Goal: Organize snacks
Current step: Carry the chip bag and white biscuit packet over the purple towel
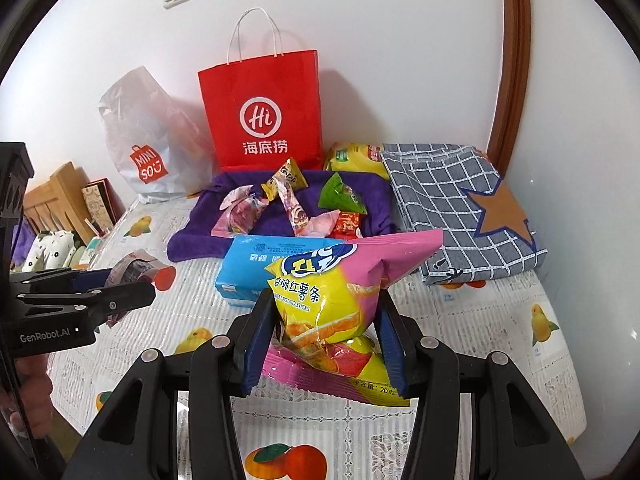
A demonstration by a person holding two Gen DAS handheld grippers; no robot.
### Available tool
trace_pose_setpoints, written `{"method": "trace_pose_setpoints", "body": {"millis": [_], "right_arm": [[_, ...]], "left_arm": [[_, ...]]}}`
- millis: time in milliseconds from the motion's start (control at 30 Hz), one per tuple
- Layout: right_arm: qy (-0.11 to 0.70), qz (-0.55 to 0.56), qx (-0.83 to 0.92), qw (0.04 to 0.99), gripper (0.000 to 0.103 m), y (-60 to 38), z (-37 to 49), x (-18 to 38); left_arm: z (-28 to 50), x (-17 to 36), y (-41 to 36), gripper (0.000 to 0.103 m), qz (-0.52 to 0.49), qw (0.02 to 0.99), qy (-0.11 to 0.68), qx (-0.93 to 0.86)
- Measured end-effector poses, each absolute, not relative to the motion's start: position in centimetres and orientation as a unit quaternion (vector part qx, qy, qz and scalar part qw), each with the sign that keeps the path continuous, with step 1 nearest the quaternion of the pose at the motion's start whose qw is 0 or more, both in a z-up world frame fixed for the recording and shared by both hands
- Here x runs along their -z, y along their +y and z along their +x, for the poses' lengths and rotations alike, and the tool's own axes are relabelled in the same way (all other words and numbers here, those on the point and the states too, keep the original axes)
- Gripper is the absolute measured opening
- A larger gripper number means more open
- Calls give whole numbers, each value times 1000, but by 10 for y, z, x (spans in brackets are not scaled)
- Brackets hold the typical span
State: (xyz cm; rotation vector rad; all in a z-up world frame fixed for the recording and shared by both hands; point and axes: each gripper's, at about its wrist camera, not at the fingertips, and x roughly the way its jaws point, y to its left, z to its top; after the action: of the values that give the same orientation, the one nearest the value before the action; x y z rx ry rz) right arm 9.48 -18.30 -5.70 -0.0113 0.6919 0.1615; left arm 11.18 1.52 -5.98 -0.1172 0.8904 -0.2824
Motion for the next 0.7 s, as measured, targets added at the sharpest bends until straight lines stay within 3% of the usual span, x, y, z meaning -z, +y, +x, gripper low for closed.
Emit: {"method": "trace_pose_setpoints", "body": {"millis": [700], "right_arm": [[331, 8, -92, 939, 49, -168, 129, 39]], "left_arm": [[135, 35, 29, 49, -57, 904, 406, 123]]}}
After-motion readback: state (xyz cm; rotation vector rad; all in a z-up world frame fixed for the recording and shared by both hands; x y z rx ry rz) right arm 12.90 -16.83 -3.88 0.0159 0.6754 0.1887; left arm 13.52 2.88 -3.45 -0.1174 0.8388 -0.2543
